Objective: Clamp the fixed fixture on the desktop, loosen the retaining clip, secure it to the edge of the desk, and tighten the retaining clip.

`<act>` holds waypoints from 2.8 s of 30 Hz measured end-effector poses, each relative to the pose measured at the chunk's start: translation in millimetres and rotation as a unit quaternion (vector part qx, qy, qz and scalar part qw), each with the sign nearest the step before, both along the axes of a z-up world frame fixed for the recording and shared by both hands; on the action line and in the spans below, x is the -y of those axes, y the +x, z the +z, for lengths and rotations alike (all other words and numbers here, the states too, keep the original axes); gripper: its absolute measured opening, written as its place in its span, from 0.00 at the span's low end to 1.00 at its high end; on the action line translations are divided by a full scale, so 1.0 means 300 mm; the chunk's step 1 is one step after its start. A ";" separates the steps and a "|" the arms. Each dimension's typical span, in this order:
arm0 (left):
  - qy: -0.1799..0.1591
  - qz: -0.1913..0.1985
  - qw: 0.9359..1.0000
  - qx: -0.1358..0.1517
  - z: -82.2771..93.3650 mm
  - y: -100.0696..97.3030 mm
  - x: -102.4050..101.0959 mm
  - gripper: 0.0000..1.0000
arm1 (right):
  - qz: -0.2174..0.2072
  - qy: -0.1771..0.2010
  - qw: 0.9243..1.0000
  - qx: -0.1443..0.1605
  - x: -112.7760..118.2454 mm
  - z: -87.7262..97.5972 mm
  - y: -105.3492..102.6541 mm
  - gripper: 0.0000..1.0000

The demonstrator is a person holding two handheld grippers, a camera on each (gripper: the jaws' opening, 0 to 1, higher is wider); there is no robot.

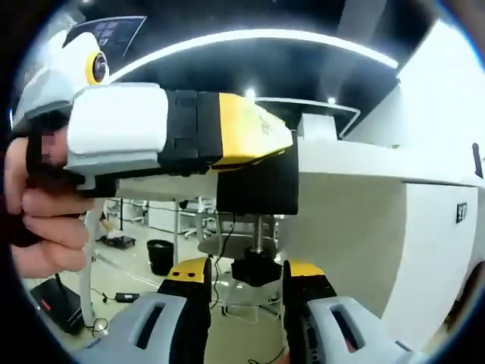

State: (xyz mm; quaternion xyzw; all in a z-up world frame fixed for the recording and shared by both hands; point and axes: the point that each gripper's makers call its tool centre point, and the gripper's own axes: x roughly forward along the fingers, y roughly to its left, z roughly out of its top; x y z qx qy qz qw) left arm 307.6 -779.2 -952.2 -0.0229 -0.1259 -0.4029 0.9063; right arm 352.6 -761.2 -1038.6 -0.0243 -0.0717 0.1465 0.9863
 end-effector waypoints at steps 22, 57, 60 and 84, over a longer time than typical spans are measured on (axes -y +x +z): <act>-0.003 0.001 1.000 0.003 0.006 0.003 -0.004 0.02 | 0.263 -0.079 0.961 0.018 -0.033 -0.012 0.031 0.25; -0.004 0.004 1.000 -0.001 -0.016 0.002 0.002 0.02 | 0.013 -0.012 1.000 -0.020 0.033 -0.033 0.030 0.40; -0.004 0.004 1.000 -0.002 -0.017 0.001 0.001 0.02 | 0.013 0.005 0.999 -0.031 0.039 -0.034 0.047 0.36; -0.011 0.000 1.000 -0.002 -0.006 0.017 -0.012 0.02 | 0.316 -0.117 0.941 0.018 -0.062 -0.043 -0.009 0.24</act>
